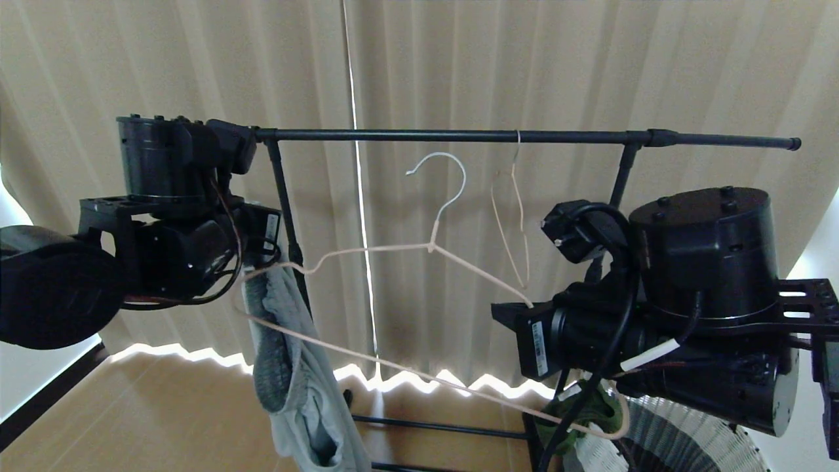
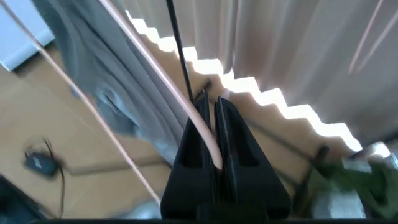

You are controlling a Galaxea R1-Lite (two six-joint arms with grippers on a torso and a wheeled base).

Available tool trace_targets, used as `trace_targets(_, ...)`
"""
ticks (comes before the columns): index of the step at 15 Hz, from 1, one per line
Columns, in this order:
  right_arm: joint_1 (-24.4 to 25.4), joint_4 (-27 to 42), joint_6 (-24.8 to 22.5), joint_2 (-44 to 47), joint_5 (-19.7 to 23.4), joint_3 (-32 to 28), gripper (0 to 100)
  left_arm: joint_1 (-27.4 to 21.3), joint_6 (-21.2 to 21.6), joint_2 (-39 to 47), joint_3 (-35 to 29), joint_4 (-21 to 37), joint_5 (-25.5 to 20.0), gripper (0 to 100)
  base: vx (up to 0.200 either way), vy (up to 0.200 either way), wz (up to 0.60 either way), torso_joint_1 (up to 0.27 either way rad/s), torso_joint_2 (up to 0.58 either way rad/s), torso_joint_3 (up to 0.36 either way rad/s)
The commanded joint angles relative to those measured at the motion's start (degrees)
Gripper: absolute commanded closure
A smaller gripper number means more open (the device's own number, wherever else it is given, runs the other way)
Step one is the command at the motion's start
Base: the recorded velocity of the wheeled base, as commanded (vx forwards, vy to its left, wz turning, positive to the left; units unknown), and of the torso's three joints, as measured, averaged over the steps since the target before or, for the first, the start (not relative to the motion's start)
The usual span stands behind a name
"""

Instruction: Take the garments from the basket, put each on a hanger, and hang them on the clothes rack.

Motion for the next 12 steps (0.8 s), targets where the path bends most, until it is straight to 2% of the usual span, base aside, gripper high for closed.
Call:
trace_targets(1, 0.03, 1.35, 0.08, -0.41, -0.34, -0.45, 100, -0.07, 0.91, -0.32, 1.11, -0.16, 0.03, 100, 0.000, 0.000, 0.00, 0.000, 0.00, 0.000)
trace_targets(4, 0.03, 1.62, -0.01, 0.56, -4.12, -1.59, 100, -0.24, 3.73, -0.23, 2.70, -0.16, 0.12, 100, 0.000, 0.000, 0.00, 0.000, 0.00, 0.000)
trace_targets(8, -0.05, 1.53, 0.08, 2.49, -5.71, -3.44, 100, -0.33, 7.51, -0.23, 2.61, -0.34, 3.81, 100, 0.000, 0.000, 0.00, 0.000, 0.00, 0.000)
trace_targets(12, 0.03, 1.70, 0.52, 3.55, -7.02, -5.81, 100, -1.82, 7.95, 0.04, 2.52, -0.43, 4.25, 100, 0.000, 0.000, 0.00, 0.000, 0.00, 0.000)
